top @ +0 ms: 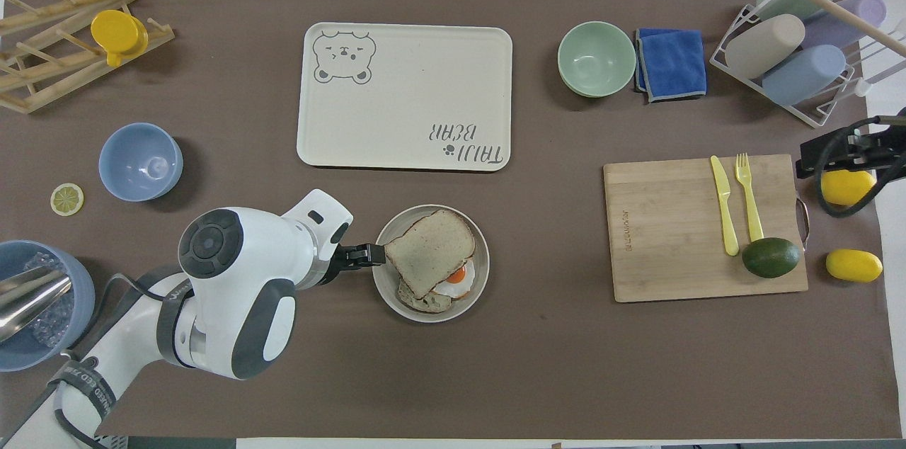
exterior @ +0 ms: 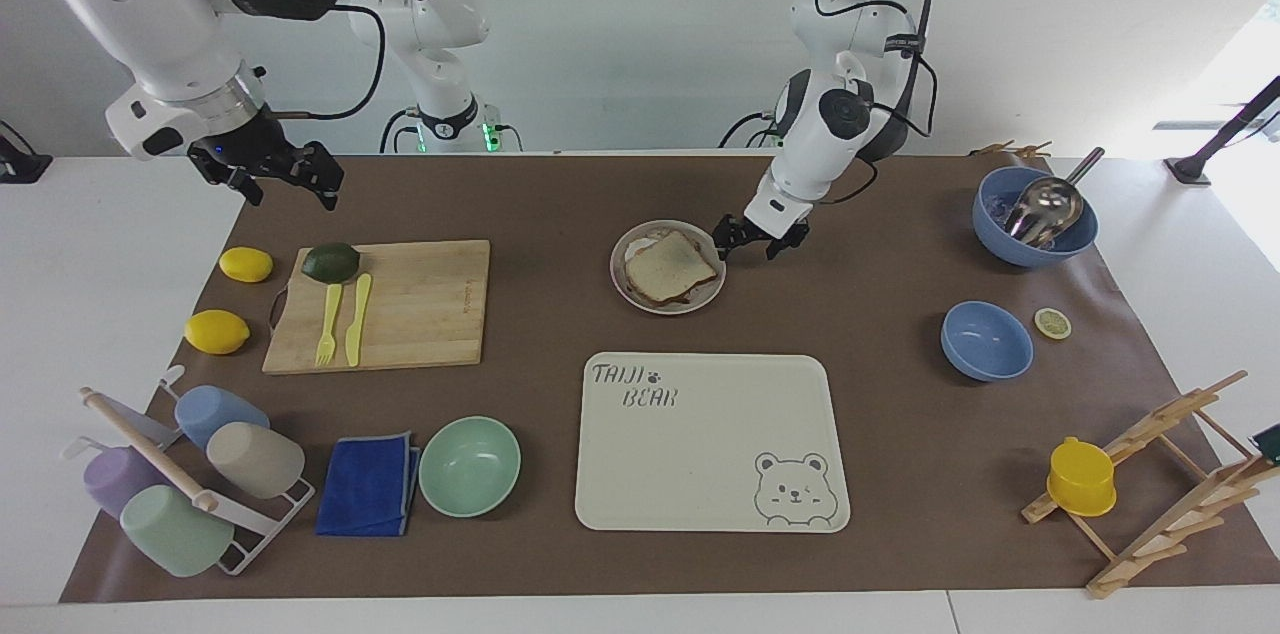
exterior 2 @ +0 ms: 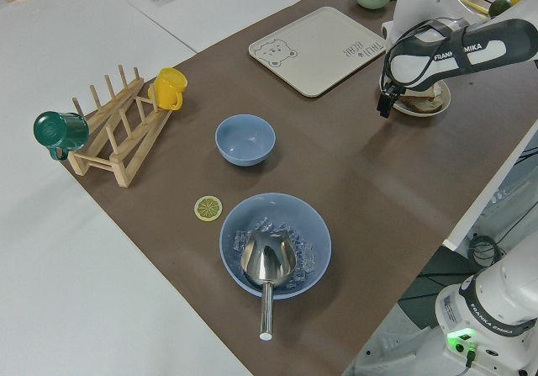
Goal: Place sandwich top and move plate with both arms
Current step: 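Withdraw the right gripper while the left gripper reaches the plate rim, then grip the white plate rim with the left gripper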
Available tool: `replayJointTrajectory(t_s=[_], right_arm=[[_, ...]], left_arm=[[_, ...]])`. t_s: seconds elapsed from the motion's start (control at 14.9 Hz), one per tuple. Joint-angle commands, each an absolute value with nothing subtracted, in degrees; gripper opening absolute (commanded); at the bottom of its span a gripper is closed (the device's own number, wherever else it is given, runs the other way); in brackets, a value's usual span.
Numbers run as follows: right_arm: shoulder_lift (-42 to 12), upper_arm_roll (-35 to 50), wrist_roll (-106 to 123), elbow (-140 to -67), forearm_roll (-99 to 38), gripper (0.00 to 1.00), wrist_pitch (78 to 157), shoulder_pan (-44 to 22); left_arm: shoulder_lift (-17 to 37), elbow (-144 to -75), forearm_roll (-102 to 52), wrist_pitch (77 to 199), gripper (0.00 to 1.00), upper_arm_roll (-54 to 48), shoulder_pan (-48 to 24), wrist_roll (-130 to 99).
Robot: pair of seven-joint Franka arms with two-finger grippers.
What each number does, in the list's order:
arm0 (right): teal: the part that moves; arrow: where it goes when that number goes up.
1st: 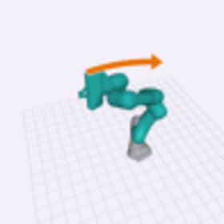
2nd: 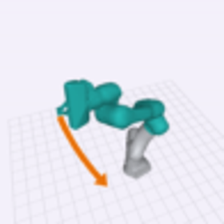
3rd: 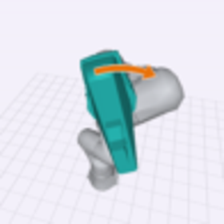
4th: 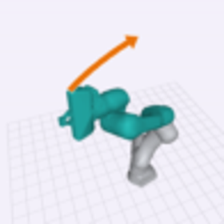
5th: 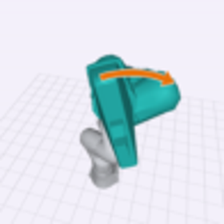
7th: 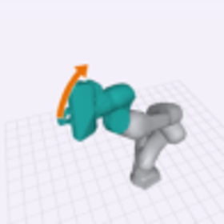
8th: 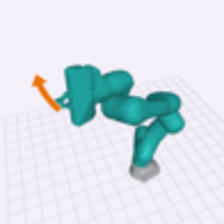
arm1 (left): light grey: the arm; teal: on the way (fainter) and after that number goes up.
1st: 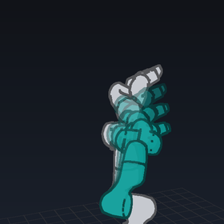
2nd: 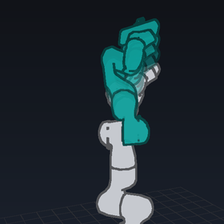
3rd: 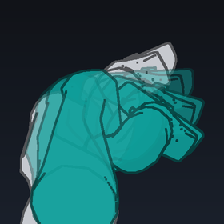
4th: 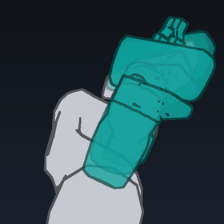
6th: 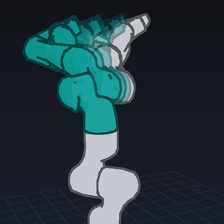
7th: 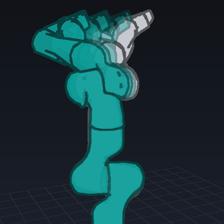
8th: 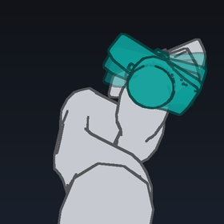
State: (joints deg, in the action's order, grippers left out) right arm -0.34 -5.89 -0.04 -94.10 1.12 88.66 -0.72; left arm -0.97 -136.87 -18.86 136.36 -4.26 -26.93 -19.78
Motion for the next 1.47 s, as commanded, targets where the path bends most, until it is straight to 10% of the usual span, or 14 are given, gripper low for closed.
replayJointTrajectory(t_s=[0.0,0.74,1.41], right_arm=[[-0.44,-5.54,3.07,-93.08,1.93,1.00,88.07,-0.26],[-1.41,-6.77,1.87,-90.88,1.14,1.00,86.48,-2.02],[-0.97,-6.59,0.53,-91.58,1.05,1.00,86.49,-1.23]], left_arm=[[0.44,-137.11,-20.04,138.78,0.91,-3.52,-29.35,-19.34],[0.09,-139.75,-23.91,138.87,0.65,-3.52,-31.03,-17.75],[0.35,-140.19,-24.96,138.96,0.00,-3.52,-32.61,-17.67]])
